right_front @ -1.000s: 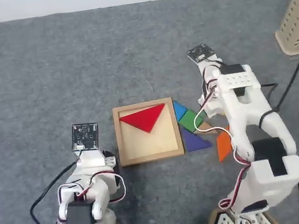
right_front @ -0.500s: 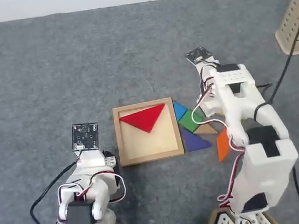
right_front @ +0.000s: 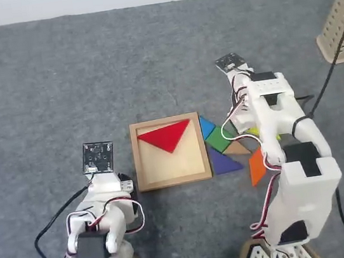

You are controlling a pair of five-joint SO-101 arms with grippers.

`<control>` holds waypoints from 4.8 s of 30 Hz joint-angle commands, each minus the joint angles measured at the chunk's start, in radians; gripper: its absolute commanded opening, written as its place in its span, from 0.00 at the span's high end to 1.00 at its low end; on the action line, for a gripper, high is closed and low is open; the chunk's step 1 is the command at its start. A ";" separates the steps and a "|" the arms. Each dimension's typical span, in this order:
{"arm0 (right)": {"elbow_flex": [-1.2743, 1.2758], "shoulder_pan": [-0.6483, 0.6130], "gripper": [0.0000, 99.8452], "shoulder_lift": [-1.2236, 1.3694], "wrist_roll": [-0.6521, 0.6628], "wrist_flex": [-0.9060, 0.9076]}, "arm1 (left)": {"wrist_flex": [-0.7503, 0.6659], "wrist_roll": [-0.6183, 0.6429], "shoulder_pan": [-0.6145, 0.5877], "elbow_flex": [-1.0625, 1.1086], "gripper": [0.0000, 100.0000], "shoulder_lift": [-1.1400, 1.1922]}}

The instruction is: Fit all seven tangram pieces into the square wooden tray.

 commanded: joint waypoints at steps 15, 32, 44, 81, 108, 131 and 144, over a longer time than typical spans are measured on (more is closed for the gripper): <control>0.075 -0.168 0.80 -0.374 -0.071 0.134 | -0.028 -0.002 -0.002 -0.008 0.99 -0.015; 0.046 -0.498 0.80 -0.397 -0.123 0.133 | -0.028 -0.002 -0.002 -0.008 0.99 -0.015; 0.037 -0.251 0.80 -0.341 -0.095 0.024 | -0.028 -0.002 -0.002 -0.008 0.99 -0.015; -0.129 -0.240 0.87 0.018 0.052 0.022 | -0.028 -0.002 -0.002 -0.008 0.99 -0.015; -0.626 -0.208 0.99 0.008 -0.138 0.493 | -0.028 -0.002 -0.002 -0.008 0.99 -0.015; -0.503 -0.657 0.99 -0.022 -0.651 0.272 | -0.028 -0.002 -0.002 -0.008 0.99 -0.015; 0.000 -0.664 0.99 -0.297 -0.712 -0.196 | -0.028 -0.002 -0.002 -0.008 0.99 -0.015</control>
